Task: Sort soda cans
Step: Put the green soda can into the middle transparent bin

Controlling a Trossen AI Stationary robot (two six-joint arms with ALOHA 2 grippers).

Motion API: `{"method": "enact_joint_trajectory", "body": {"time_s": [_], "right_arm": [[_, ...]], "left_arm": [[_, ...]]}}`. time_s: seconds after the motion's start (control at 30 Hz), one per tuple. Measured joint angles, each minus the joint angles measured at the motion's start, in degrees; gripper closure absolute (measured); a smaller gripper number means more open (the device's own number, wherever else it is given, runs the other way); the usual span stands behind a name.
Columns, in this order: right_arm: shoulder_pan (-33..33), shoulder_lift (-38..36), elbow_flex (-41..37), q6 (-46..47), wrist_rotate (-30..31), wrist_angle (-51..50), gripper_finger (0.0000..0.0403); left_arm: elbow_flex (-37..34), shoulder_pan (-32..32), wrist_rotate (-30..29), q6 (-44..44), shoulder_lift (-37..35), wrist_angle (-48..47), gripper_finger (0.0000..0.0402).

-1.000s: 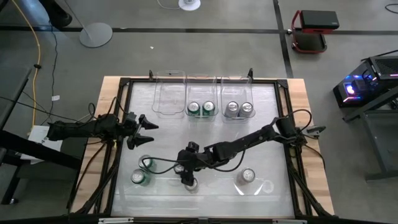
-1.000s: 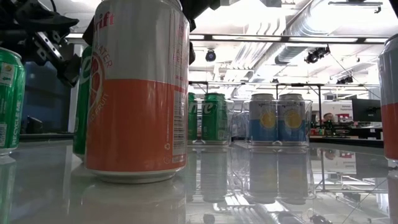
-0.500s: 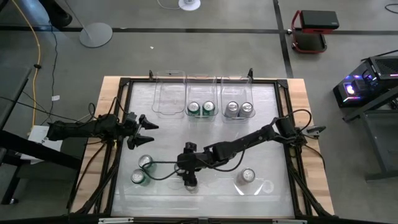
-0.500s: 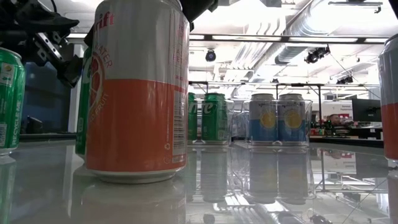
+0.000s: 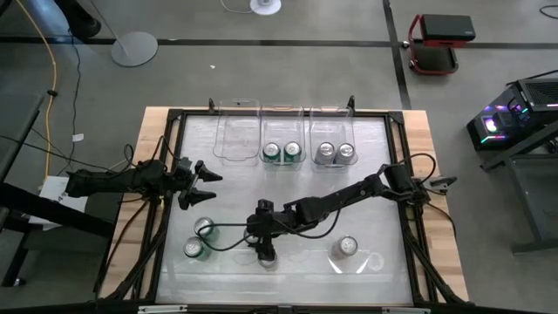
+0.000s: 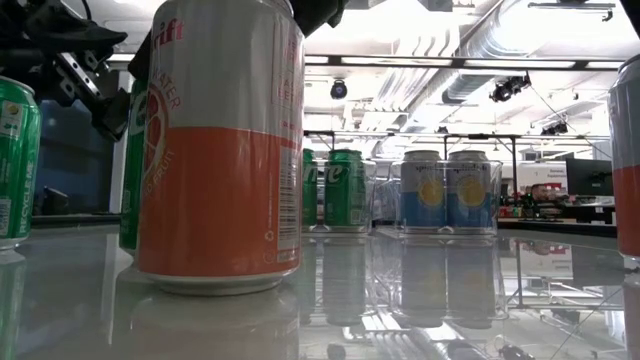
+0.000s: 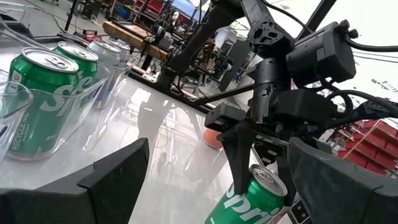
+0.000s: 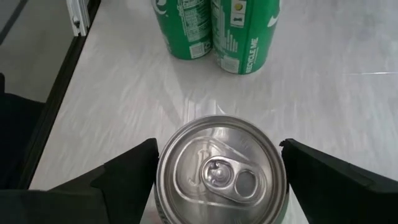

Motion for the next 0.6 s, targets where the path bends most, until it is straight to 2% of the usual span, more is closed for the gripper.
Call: {"method": "enact_joint_trajectory", "body": {"time_s": [0.33,0.6], "right_arm": [[-0.24,0.01,-0.02,0.22,0.16,-0.29,0.0126],[-0.33,0.02,0.37,-1.17,0.19,0.08,0.0135]], "left_arm": [[0.00,0.00,0.00,-0.02,0.11,0.00,0.0041],[0.00,0.00,0.00,-0.17,0.11,0.00,0.0041]]}}
